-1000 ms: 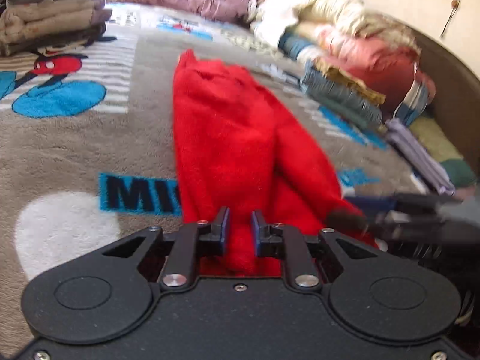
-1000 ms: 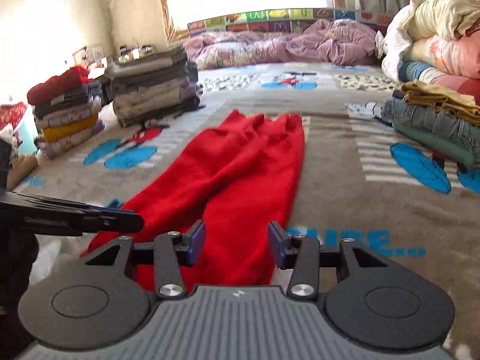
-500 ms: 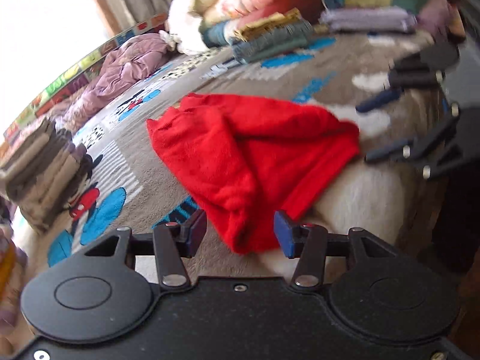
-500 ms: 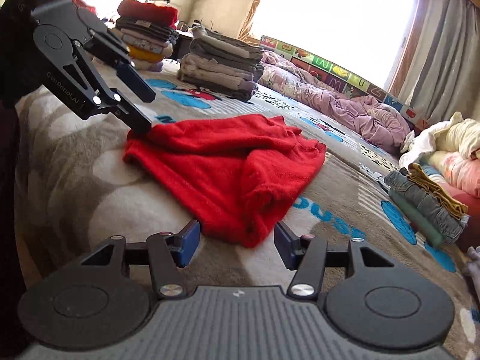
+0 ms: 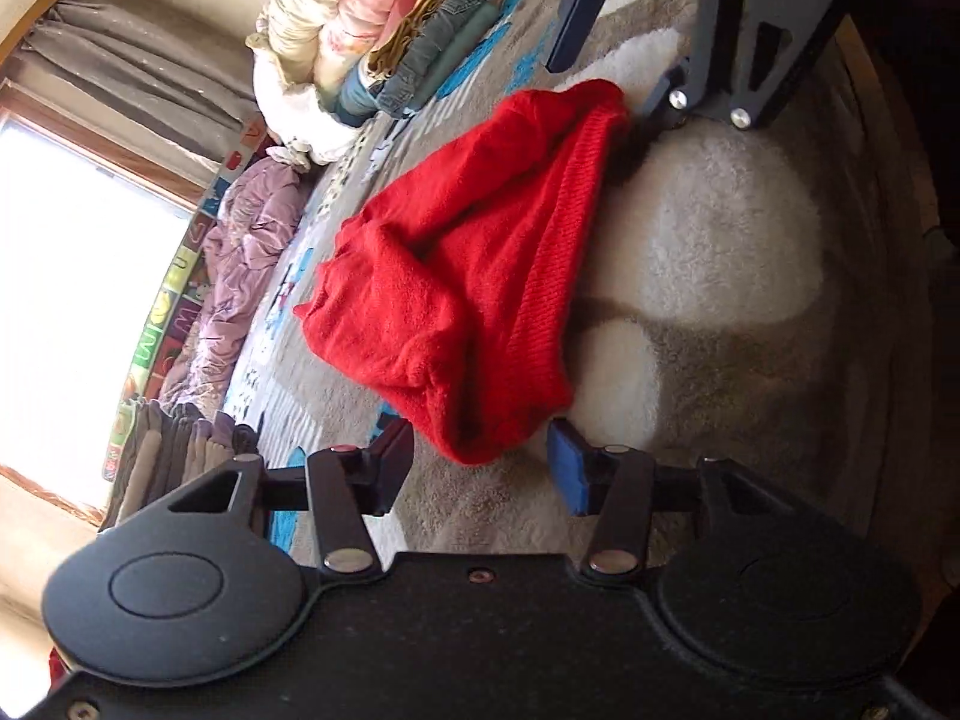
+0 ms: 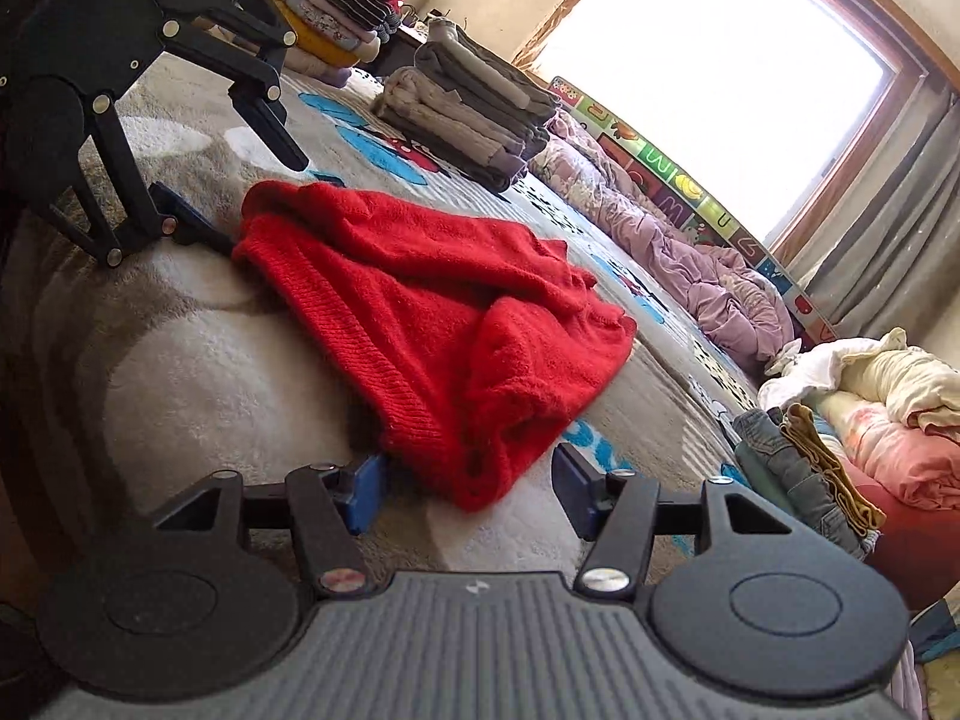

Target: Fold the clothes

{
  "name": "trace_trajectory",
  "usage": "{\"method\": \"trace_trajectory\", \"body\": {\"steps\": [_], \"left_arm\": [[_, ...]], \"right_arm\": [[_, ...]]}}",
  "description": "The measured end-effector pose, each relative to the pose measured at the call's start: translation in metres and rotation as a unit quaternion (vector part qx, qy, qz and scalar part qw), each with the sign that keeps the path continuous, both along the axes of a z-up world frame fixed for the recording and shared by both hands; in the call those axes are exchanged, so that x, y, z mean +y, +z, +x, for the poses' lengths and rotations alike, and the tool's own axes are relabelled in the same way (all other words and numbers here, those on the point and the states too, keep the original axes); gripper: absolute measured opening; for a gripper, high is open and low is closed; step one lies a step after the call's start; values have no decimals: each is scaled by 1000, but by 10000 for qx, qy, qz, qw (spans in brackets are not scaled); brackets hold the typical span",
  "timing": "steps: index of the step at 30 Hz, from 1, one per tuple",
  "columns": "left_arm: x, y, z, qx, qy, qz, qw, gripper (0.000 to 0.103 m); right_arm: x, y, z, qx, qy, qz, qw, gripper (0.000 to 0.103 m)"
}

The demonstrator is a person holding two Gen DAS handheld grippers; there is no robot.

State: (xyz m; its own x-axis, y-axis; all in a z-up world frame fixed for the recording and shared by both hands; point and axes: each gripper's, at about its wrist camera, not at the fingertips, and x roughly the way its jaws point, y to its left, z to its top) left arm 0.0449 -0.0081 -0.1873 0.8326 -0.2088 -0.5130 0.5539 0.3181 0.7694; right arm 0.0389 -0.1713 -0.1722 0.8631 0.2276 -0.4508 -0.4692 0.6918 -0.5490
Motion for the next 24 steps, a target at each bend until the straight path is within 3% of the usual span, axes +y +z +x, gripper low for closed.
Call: {"method": "trace_trajectory", "body": {"steps": [5,9,13,14,16,18,24], "left_arm": [[1,-10,-1,-212,-249,439,9985,49],[-10,-13,13,-490,-334,242,9979,50],[-13,-13,6,-590,-367,150,9975,34],[-13,-14,5,-570,-319,107,9978,31],[-14,-12,6,-345,-146,-113,9992,26],[-15,-7,2,-293,-90,-163,9994,22],[-14,13,-36,-224,-251,-94,9994,18]], "right_arm": [[-5,2,-14,35,208,-282,9994,55],[0,-2,-4,-31,279,-520,9983,55],[3,-9,1,-220,402,-560,9974,54],[2,-11,-1,-287,495,-580,9967,50],[2,-9,-2,-182,555,-475,9972,32],[2,-8,-2,-73,613,-367,9974,25],[-4,16,-20,90,529,-1,9986,19]]}}
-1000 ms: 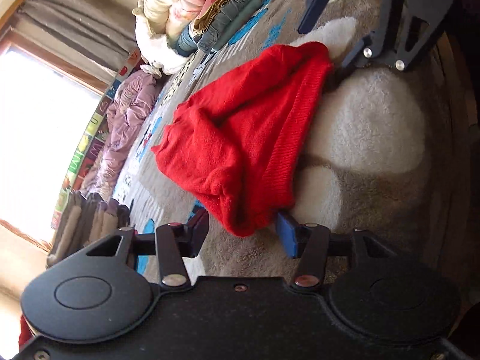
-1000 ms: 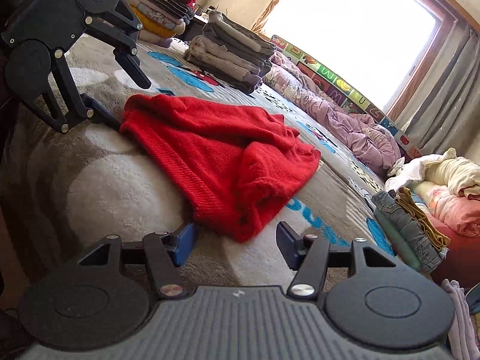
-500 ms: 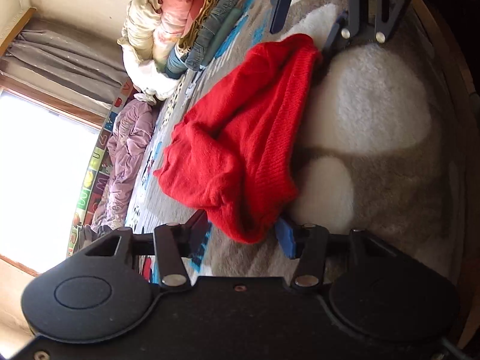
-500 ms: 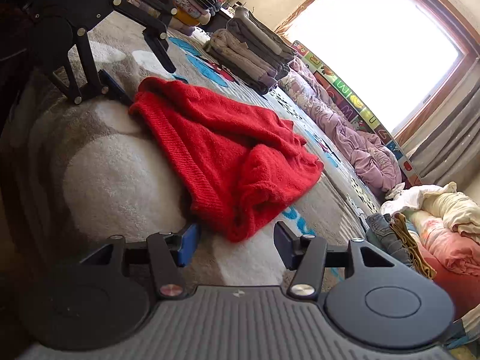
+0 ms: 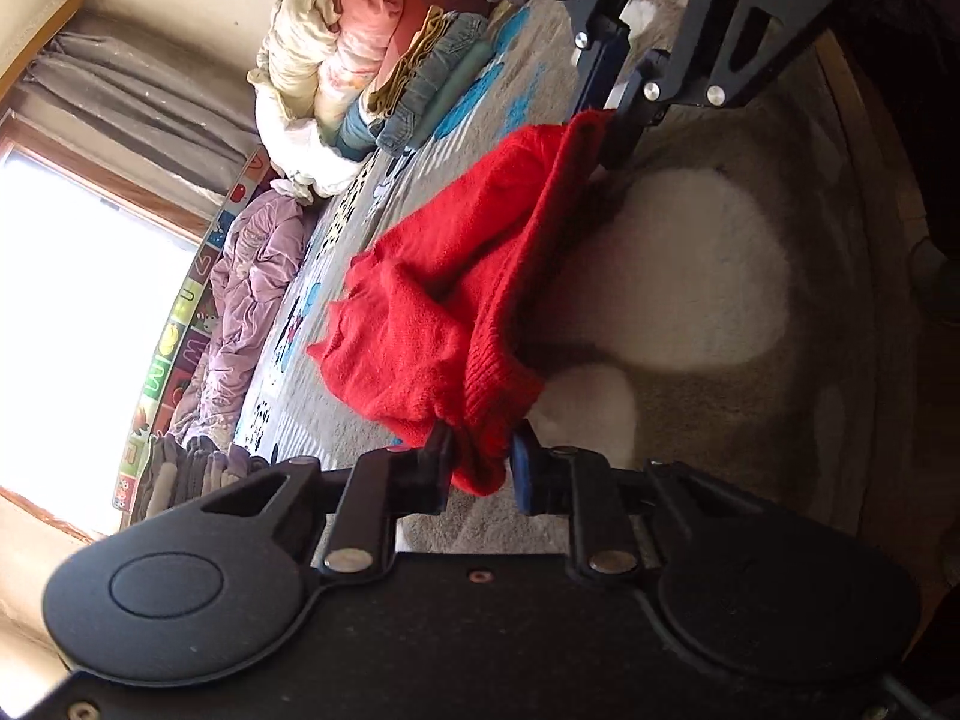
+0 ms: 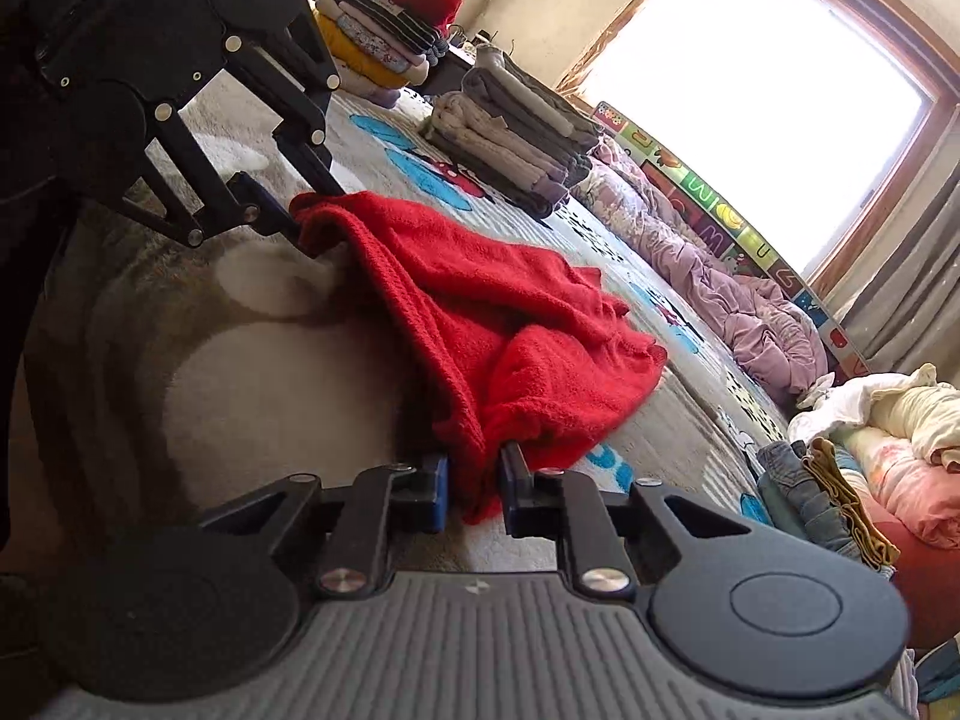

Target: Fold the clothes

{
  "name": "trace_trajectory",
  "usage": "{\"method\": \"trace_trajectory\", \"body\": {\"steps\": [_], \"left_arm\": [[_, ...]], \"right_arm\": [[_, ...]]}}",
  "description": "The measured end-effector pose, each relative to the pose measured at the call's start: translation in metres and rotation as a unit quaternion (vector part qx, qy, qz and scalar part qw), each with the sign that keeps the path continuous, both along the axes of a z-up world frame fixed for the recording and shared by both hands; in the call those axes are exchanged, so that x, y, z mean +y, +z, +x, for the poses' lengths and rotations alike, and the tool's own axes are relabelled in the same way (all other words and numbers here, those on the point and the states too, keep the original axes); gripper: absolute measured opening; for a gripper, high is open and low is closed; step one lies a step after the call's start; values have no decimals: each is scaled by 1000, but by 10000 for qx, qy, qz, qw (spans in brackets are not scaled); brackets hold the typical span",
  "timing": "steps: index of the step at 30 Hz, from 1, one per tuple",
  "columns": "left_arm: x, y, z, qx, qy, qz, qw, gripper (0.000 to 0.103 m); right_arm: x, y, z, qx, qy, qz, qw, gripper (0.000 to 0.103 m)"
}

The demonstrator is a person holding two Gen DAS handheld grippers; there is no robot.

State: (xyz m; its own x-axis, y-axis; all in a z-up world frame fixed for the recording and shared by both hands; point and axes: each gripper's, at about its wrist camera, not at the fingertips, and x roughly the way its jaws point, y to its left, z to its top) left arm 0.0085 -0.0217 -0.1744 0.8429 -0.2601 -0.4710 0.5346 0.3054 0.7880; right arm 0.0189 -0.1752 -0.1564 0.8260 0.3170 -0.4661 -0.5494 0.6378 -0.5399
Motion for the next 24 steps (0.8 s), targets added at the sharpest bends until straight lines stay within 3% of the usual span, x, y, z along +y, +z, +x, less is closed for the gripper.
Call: {"method": "trace_trajectory", "body": {"steps": [4,6,9,11,15,19,21,24], "left_arm": [[4,30,-26,220,-38,-190,9996,18],[10,60,-17,473,140,-997,9938,18],[19,100,14,840,362,-2227,9706,18],[23,117,43,1099,549,-2923,9484,18],[32,131,103,1626,947,-4074,8936,17],[43,127,148,2088,1339,-4947,8329,16],[49,119,169,2287,1547,-5268,8039,15],[58,104,202,2561,1783,-5663,7629,14]], "right_arm": [[-8,16,-37,18,100,192,9998,18],[-14,31,-49,-189,47,486,9986,18],[-32,61,-41,-323,-273,1369,9897,19],[-45,77,-20,-314,-406,1928,9799,19],[-67,95,30,-56,-608,2986,9524,19],[-93,92,88,502,-876,4087,9071,19],[-99,84,114,733,-912,4383,8912,16],[-110,70,155,1206,-989,5004,8516,15]]}}
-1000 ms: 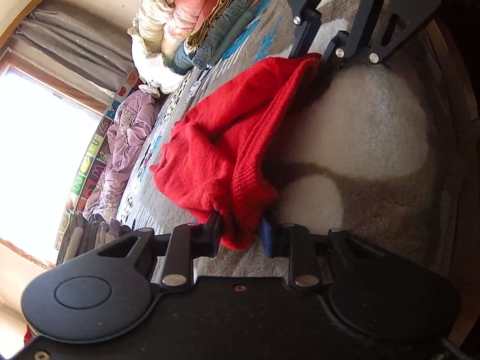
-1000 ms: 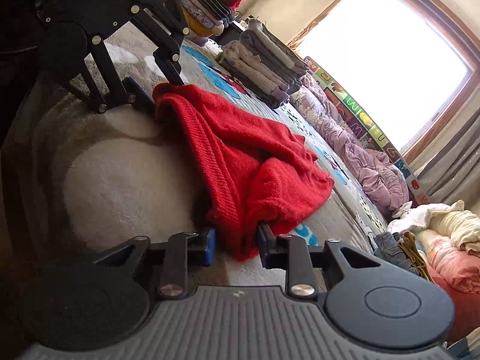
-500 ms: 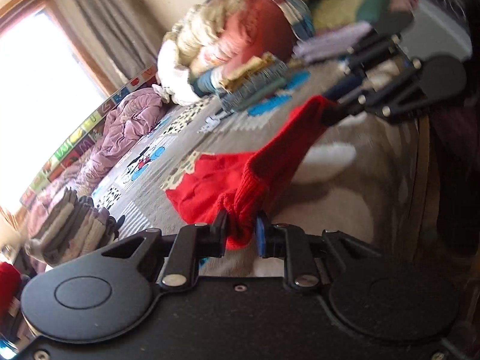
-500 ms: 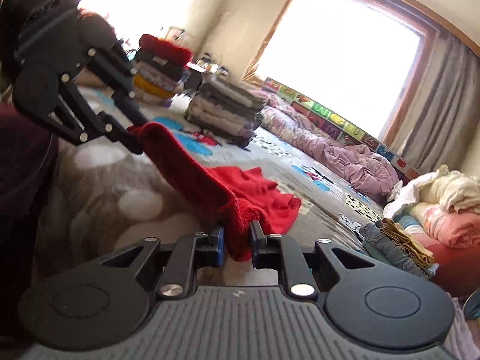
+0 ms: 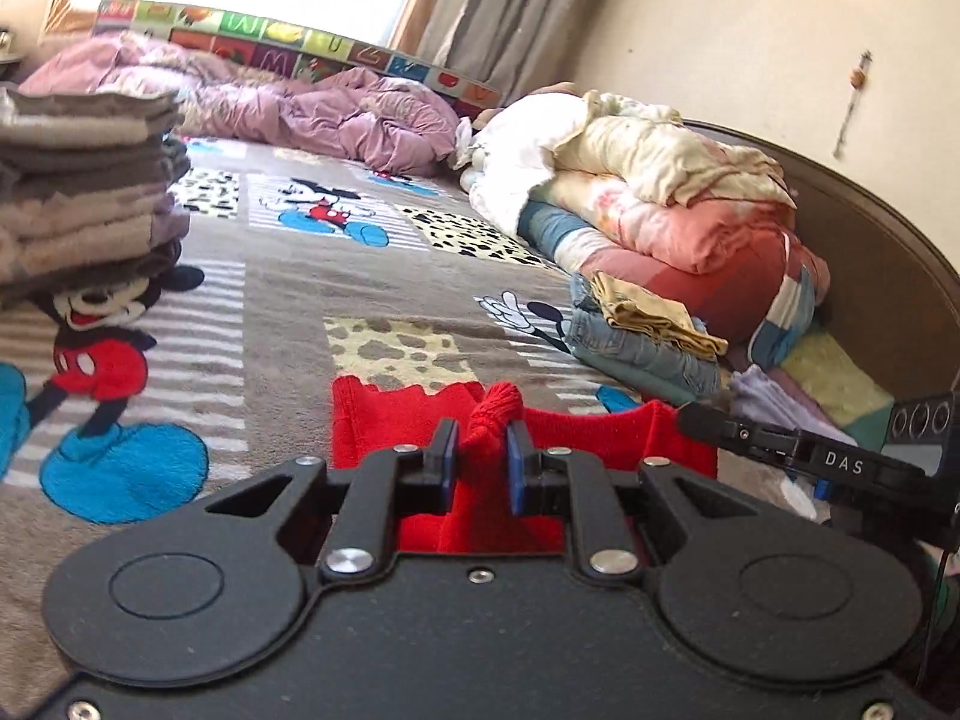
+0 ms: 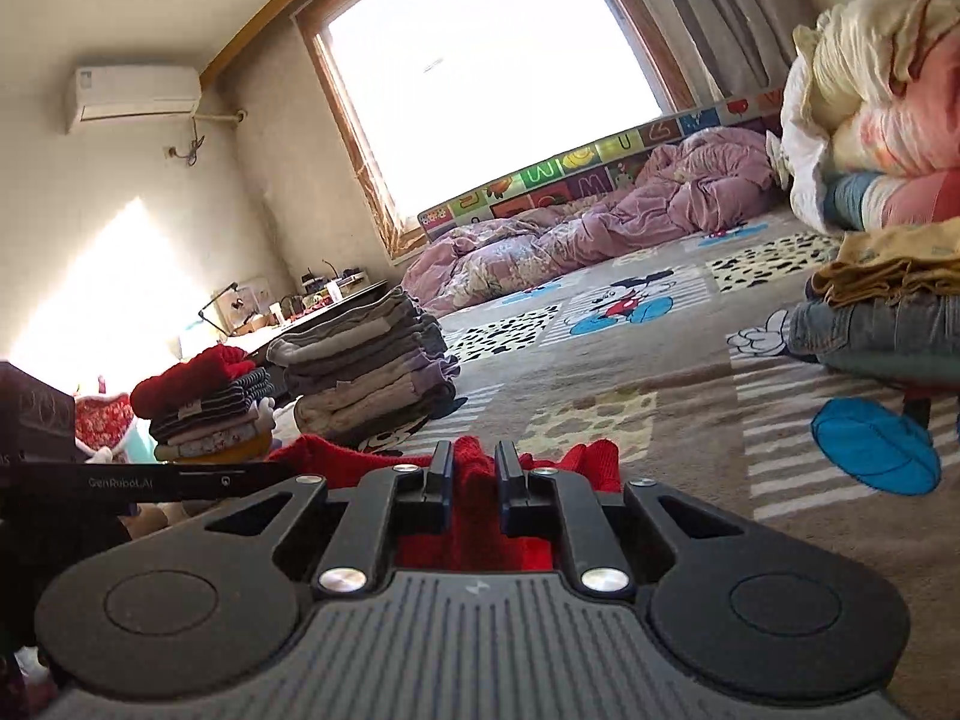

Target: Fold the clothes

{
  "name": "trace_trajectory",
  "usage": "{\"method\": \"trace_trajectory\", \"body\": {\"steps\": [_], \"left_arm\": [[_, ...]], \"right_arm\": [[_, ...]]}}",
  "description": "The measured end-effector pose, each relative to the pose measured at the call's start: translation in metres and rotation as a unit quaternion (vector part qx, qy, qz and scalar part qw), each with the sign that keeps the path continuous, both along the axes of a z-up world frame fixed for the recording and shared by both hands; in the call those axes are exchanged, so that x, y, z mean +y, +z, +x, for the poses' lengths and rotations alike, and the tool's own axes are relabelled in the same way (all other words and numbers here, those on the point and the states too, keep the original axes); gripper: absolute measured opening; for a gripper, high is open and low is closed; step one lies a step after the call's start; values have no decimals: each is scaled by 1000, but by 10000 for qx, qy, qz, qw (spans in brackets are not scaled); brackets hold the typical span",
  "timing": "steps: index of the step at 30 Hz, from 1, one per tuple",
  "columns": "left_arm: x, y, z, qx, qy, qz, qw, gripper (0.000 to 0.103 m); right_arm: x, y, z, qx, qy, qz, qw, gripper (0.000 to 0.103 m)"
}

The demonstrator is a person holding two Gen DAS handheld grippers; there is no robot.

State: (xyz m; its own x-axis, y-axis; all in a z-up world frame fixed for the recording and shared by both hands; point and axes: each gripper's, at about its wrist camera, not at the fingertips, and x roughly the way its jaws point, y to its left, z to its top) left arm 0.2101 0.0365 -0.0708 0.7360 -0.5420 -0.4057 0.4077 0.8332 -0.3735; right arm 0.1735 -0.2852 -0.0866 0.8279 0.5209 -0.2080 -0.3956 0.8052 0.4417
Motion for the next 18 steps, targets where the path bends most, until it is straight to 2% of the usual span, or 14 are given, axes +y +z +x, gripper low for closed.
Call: {"method": "trace_trajectory", "body": {"steps": [2,4,8,9,10,11,12,13,16,17,18], "left_arm": [[3,-8,20,126,47,-171,9998,13],[4,-14,40,197,30,-349,9992,13],[1,-39,72,595,81,-382,9975,12],[3,-48,73,732,100,-455,9962,12],[4,-56,71,826,125,-531,9951,12],[6,-65,67,850,172,-645,9941,12],[10,-70,62,866,220,-825,9926,12],[15,-72,58,907,271,-1026,9902,12],[21,-58,50,904,295,-990,9905,17],[24,-55,46,961,274,-987,9901,20],[28,-53,40,988,260,-1057,9891,29]], "right_arm": [[-5,-11,24,200,-6,324,9993,14],[-9,-20,42,308,-63,430,9986,14],[-19,-42,72,626,-124,855,9943,16],[-23,-49,74,826,-136,1054,9909,21],[-26,-56,75,1027,-148,1255,9867,32],[-28,-60,70,1146,-84,1299,9849,40],[-30,-64,65,1262,-17,1337,9829,57],[-28,-65,59,1319,103,1238,9834,65],[-19,-65,40,1489,485,882,9837,64],[-13,-65,33,1455,439,671,9861,61],[-9,-63,27,1319,394,509,9892,53]]}}
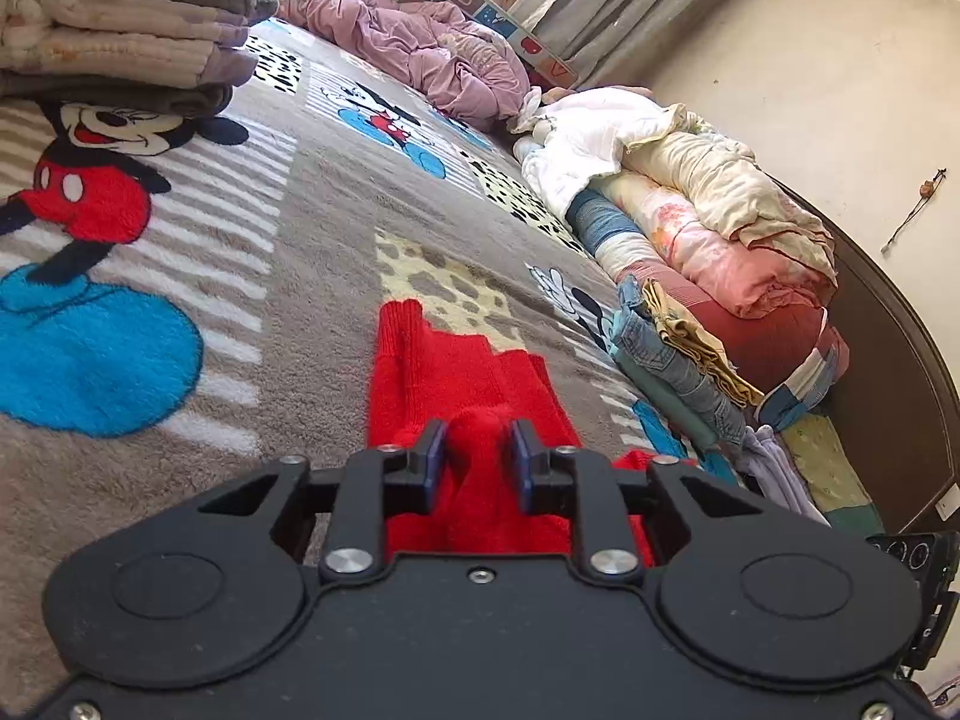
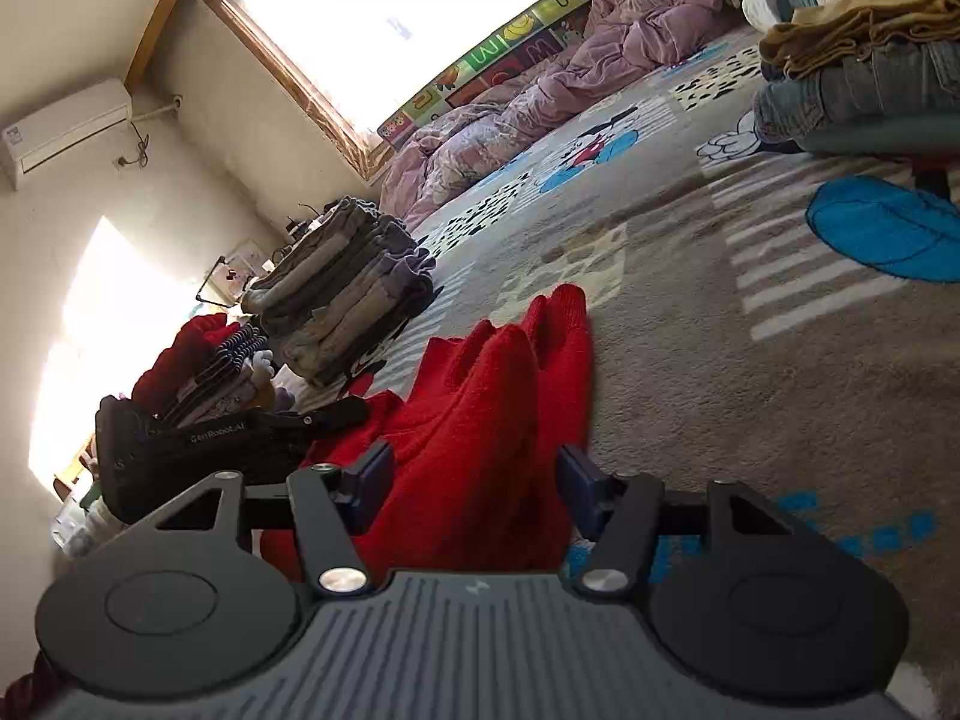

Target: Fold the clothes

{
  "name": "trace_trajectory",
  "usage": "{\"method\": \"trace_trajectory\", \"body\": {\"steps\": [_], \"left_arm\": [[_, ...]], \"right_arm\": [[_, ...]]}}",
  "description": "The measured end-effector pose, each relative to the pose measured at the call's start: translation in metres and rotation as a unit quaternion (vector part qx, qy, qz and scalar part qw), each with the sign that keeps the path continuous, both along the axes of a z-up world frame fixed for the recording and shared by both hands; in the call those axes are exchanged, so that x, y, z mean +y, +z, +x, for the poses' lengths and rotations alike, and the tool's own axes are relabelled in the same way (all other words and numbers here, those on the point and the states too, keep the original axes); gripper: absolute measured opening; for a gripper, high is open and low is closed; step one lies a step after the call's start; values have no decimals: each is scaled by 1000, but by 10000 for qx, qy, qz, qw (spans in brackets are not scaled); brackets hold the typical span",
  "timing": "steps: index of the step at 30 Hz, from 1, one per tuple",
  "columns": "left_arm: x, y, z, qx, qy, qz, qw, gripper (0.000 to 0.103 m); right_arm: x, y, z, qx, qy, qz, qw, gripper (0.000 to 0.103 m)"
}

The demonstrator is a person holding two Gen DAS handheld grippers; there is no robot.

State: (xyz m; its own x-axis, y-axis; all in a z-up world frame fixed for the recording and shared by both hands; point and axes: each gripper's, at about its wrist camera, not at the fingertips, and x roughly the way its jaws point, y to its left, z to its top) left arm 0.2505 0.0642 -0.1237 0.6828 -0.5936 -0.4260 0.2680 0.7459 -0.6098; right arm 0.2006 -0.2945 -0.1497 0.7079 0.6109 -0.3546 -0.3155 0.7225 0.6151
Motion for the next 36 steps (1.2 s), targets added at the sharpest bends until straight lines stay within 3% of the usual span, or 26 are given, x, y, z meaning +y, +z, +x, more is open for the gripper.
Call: {"method": "trace_trajectory", "body": {"steps": [2,5,6,7,8,10,14,18,23,27,31,32,33,34,36], "left_arm": [[8,-1,-14,104,-10,-173,9998,40],[6,-7,-26,240,-79,-24,9997,41],[3,-6,-29,135,-144,11,9998,26],[-1,-3,-31,44,-146,154,9998,19],[-5,0,-31,-80,-125,319,9994,18],[-4,2,-28,-270,-41,73,9996,14],[3,14,-11,-693,21,-386,9968,9],[9,20,19,-958,64,-573,9937,8],[9,7,58,-844,89,-398,9956,8],[4,-17,72,-531,115,-80,9985,8],[4,-20,74,-541,172,-48,9984,7],[1,-20,75,-503,211,106,9985,7],[-3,-22,76,-416,269,282,9984,11],[-6,-23,76,-336,347,426,9979,24],[-6,-14,70,-432,491,614,9960,29]], "right_arm": [[5,5,-5,-227,55,-108,9997,43],[6,10,-10,-471,8,-115,9988,21],[6,11,-11,-525,3,-151,9985,18],[6,10,-12,-559,1,-152,9983,16],[5,10,-12,-601,7,-108,9981,15],[3,11,-9,-749,-17,-16,9972,12],[1,18,10,-1086,-71,199,9939,10],[-1,22,40,-1292,-191,424,9905,10],[-1,19,83,-1383,-263,428,9891,9],[0,1,107,-1001,-309,347,9939,9],[4,-8,118,-856,-298,314,9954,9],[5,-10,119,-780,-325,236,9961,9],[6,-12,121,-701,-354,157,9968,9],[9,-16,122,-550,-422,42,9976,10],[15,-19,124,-371,-490,-221,9979,19]]}}
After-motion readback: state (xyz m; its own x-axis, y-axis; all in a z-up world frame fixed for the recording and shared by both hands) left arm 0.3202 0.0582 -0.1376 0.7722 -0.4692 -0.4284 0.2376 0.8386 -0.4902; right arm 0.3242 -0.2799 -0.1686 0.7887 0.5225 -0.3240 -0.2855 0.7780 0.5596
